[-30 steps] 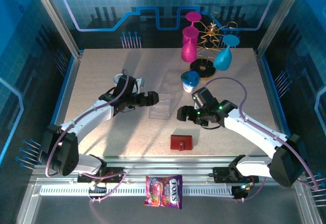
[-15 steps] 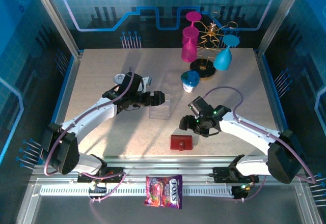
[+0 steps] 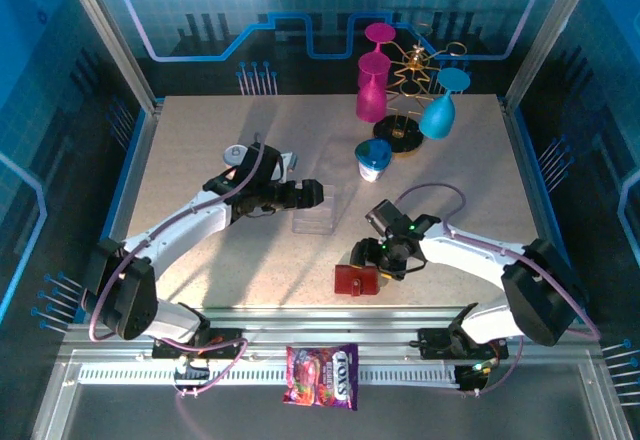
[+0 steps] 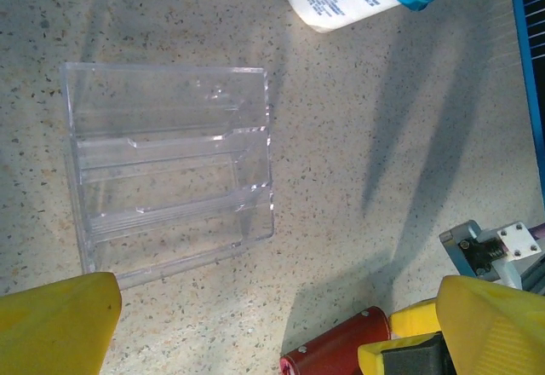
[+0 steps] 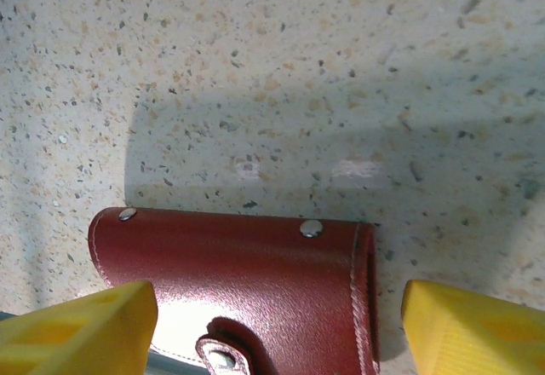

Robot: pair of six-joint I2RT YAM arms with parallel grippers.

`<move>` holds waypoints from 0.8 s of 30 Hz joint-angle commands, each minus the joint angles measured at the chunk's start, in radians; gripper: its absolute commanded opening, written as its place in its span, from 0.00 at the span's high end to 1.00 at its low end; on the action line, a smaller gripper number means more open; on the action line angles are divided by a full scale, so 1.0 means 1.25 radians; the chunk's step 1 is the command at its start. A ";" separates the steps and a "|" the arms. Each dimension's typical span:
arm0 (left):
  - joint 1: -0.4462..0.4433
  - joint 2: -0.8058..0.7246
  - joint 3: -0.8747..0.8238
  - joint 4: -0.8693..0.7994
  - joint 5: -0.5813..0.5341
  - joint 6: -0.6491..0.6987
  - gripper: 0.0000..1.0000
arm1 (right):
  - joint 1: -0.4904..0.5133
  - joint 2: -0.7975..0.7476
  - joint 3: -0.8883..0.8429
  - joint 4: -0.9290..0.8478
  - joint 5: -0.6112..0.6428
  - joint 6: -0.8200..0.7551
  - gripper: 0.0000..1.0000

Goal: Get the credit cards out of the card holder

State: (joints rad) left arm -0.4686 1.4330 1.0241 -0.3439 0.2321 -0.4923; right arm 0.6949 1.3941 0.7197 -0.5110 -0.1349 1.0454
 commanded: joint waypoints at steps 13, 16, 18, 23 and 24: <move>0.003 -0.008 0.022 -0.052 -0.028 0.013 0.03 | 0.027 0.091 0.083 0.081 -0.044 -0.012 0.27; 0.005 -0.010 0.024 -0.053 -0.028 0.013 0.03 | 0.036 0.123 0.122 0.082 -0.051 -0.021 0.26; 0.004 -0.011 0.023 -0.058 -0.029 0.016 0.02 | 0.044 0.151 0.159 0.082 -0.062 -0.028 0.26; 0.007 -0.030 0.010 -0.073 -0.038 0.023 0.02 | 0.071 0.211 0.223 0.086 -0.085 -0.041 0.26; 0.008 -0.035 0.008 -0.077 -0.043 0.024 0.02 | 0.076 0.222 0.234 0.090 -0.092 -0.044 0.27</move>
State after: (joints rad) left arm -0.4667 1.4303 1.0252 -0.4011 0.1986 -0.4889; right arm 0.7647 1.6386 0.9730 -0.4042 -0.2131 1.0126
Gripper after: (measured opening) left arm 0.977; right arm 0.736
